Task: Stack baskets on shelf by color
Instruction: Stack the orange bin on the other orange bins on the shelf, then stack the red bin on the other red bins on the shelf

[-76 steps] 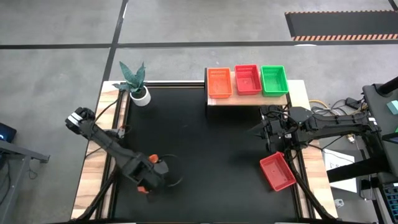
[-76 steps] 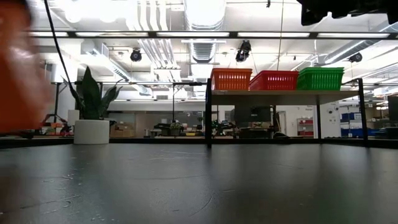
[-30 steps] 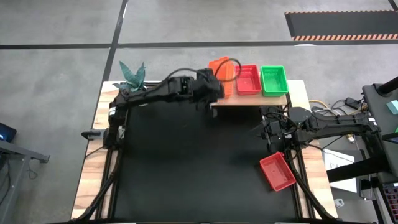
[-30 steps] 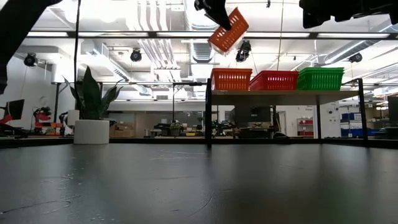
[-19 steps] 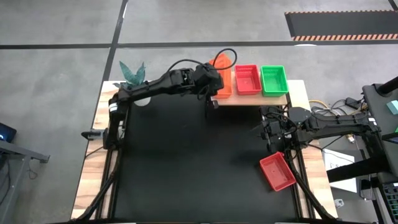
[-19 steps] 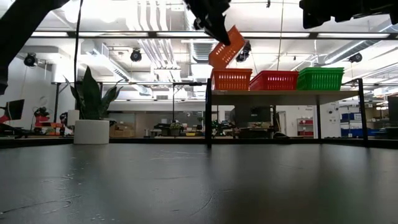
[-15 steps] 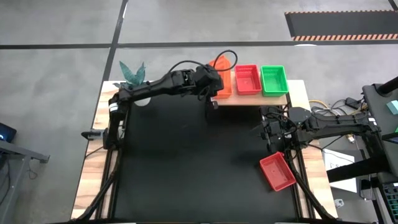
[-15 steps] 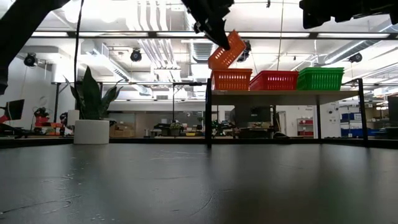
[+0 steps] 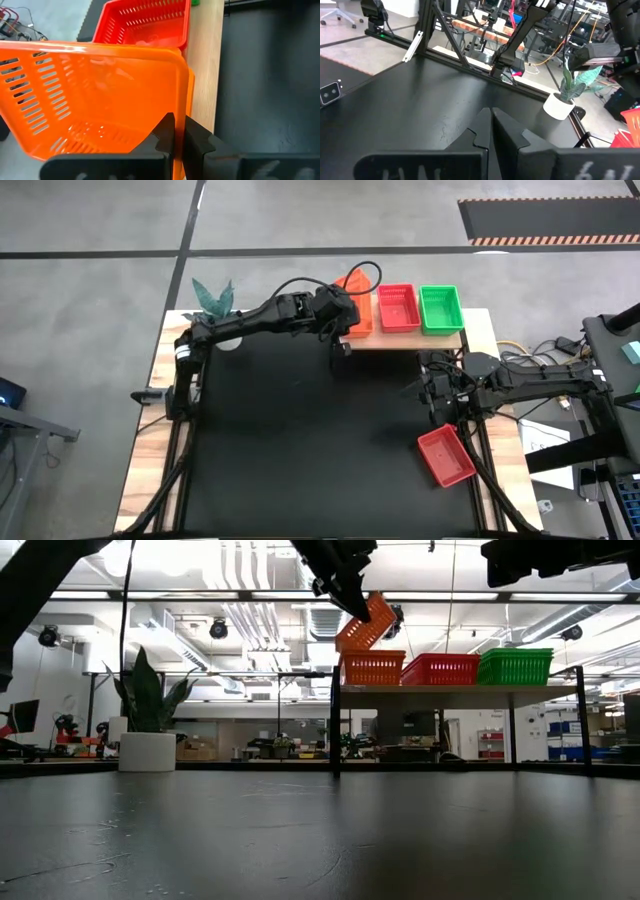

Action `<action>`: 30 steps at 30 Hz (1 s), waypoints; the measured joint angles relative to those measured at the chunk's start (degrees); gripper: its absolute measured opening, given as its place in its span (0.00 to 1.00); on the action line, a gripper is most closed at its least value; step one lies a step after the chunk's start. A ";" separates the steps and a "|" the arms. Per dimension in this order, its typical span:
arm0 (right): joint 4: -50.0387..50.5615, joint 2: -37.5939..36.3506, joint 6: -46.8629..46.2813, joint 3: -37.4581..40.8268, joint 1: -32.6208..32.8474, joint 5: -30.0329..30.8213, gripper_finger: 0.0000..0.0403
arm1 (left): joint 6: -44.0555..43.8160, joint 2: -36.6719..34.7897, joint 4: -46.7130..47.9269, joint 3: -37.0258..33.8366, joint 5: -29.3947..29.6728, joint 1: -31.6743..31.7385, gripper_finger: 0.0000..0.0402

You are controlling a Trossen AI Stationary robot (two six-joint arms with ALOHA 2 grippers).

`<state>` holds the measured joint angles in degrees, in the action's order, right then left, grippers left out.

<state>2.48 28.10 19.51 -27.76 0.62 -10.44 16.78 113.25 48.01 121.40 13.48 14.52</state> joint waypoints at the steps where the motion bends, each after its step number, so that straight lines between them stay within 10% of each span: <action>1: 0.02 0.00 0.00 0.00 0.00 0.00 0.02 | 0.00 0.00 -0.02 0.00 0.01 0.00 0.00; 30: 0.28 0.01 0.09 -0.01 0.00 0.00 0.02 | -1.15 -1.47 0.51 -0.08 0.01 -6.46 0.22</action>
<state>2.76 28.10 19.59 -27.77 0.62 -10.44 15.62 111.78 48.52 121.32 13.50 8.06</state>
